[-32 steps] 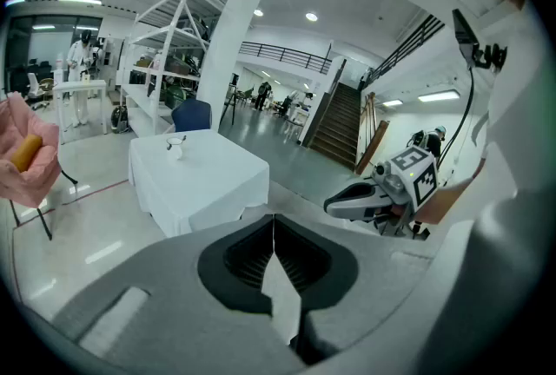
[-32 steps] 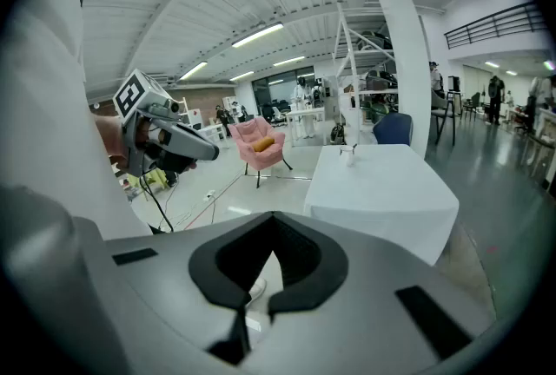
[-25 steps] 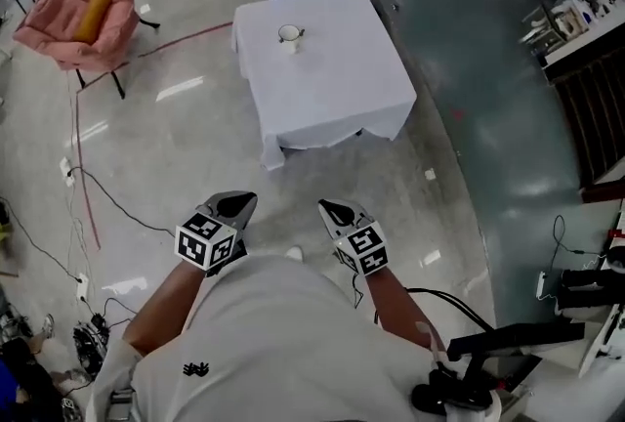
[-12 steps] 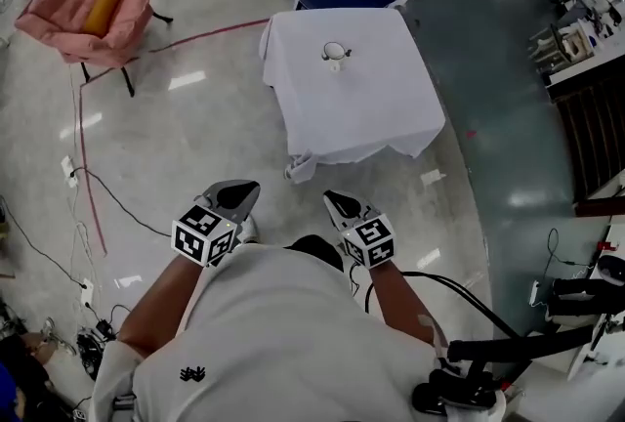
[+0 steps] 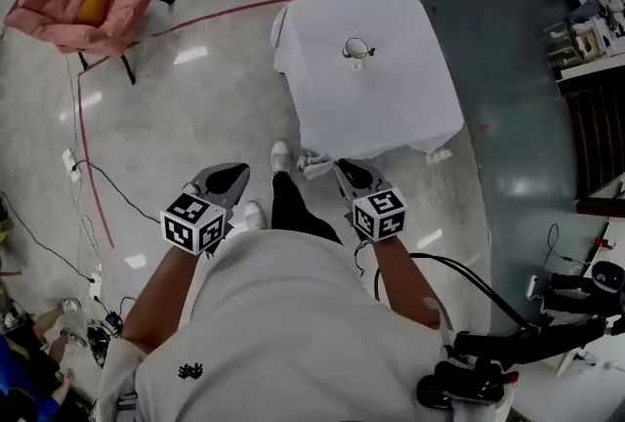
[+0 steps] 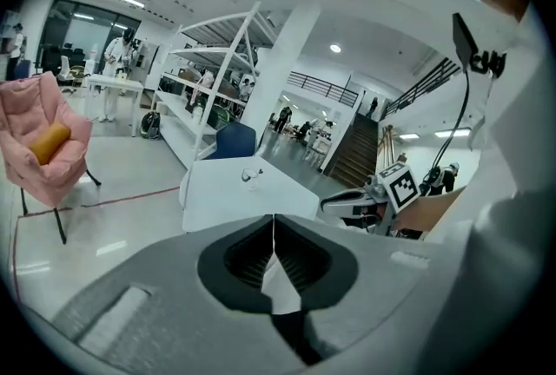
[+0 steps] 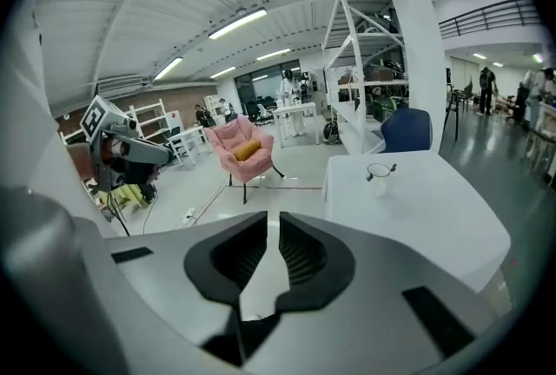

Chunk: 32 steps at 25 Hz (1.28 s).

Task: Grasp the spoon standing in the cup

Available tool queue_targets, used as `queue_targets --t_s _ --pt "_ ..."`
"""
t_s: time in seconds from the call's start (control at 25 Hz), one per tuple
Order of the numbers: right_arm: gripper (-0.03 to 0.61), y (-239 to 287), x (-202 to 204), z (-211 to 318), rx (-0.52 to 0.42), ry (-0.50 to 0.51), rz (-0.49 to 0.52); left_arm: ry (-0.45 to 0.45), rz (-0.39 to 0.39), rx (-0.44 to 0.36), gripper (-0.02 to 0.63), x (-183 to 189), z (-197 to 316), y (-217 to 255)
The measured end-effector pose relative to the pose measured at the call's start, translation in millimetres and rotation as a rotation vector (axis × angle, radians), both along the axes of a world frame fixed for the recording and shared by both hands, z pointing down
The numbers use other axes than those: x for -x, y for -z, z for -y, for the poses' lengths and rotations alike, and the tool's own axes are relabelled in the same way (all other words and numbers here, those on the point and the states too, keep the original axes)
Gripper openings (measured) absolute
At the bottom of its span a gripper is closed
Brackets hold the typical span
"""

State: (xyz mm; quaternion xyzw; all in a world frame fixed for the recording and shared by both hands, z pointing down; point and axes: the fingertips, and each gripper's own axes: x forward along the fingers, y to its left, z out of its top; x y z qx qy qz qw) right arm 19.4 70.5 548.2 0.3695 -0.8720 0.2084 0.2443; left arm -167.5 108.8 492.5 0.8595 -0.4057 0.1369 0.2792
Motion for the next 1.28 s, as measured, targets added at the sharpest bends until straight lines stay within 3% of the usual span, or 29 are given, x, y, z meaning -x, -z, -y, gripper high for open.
queue_targets --t_s 0.36,0.64,1.0,1.28 --pt "0.057 -26 -19 143 0.022 -0.019 -0.015 -0.006 0.078 0.004 0.012 -4 126 15" --pt "0.081 -69 -74 252 0.106 -0.173 0.033 -0.016 0.118 0.001 0.012 -27 211 28" --pt "0.163 -119 -116 336 0.179 -0.378 0.112 -0.026 0.142 0.018 0.012 -39 260 27" --pt "0.169 -145 -127 376 0.222 -0.482 0.19 -0.022 0.15 0.02 0.012 -42 278 30"
